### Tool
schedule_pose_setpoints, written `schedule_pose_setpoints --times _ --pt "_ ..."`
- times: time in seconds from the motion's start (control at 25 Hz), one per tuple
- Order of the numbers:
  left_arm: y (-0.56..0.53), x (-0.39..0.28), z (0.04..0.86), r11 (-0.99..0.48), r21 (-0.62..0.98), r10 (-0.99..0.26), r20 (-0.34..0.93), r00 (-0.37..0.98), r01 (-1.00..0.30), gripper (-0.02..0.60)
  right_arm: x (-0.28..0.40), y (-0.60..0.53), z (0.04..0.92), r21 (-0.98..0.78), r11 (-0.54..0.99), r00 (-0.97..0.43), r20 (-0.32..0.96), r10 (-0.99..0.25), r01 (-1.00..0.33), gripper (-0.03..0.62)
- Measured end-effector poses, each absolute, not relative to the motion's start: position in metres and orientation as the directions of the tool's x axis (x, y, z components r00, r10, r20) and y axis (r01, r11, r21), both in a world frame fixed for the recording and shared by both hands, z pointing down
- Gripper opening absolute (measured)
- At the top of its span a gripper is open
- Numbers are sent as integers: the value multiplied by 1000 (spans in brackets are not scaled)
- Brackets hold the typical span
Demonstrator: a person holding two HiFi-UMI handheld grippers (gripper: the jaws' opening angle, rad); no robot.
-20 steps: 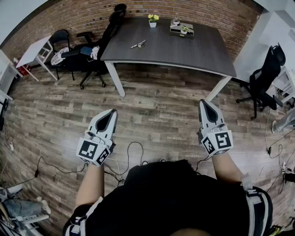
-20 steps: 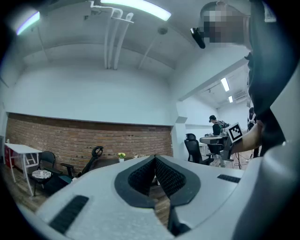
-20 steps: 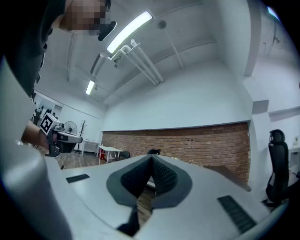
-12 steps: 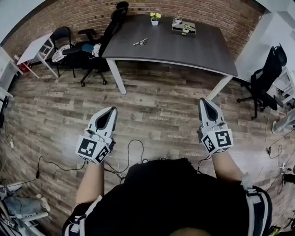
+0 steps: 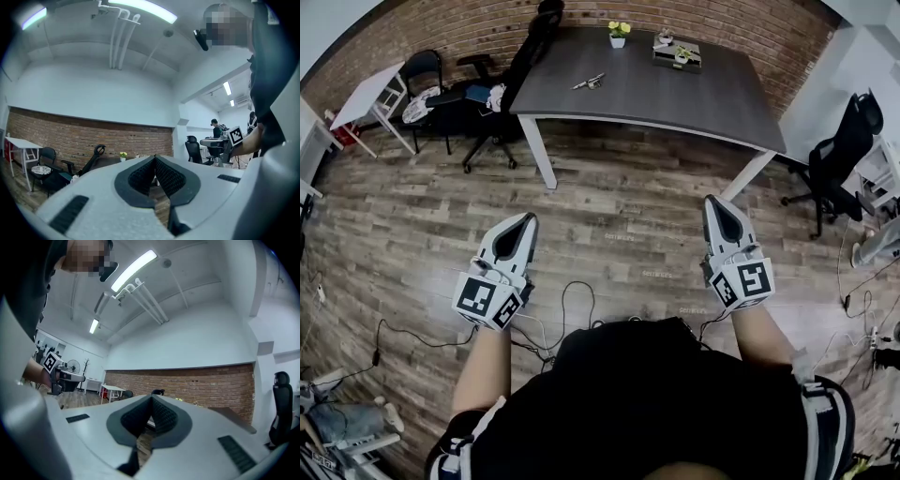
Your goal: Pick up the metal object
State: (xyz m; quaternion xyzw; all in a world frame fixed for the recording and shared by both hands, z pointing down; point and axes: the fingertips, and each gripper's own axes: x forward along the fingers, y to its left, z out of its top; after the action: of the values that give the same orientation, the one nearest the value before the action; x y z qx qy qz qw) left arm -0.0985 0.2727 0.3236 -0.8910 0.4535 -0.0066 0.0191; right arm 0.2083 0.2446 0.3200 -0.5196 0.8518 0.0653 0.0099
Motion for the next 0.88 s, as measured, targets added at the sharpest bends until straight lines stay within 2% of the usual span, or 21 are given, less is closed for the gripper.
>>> schedule_pose_setpoints --times 0.52,0.88 --pt "217 -126 325 -601 -87 -797 -11 604 -795 8 175 192 333 139 446 -457 -61 -887 -884 -5" --pt "107 -130 341 -569 -98 -821 29 570 -816 8 185 57 350 130 459 -470 -69 -880 -879 -5"
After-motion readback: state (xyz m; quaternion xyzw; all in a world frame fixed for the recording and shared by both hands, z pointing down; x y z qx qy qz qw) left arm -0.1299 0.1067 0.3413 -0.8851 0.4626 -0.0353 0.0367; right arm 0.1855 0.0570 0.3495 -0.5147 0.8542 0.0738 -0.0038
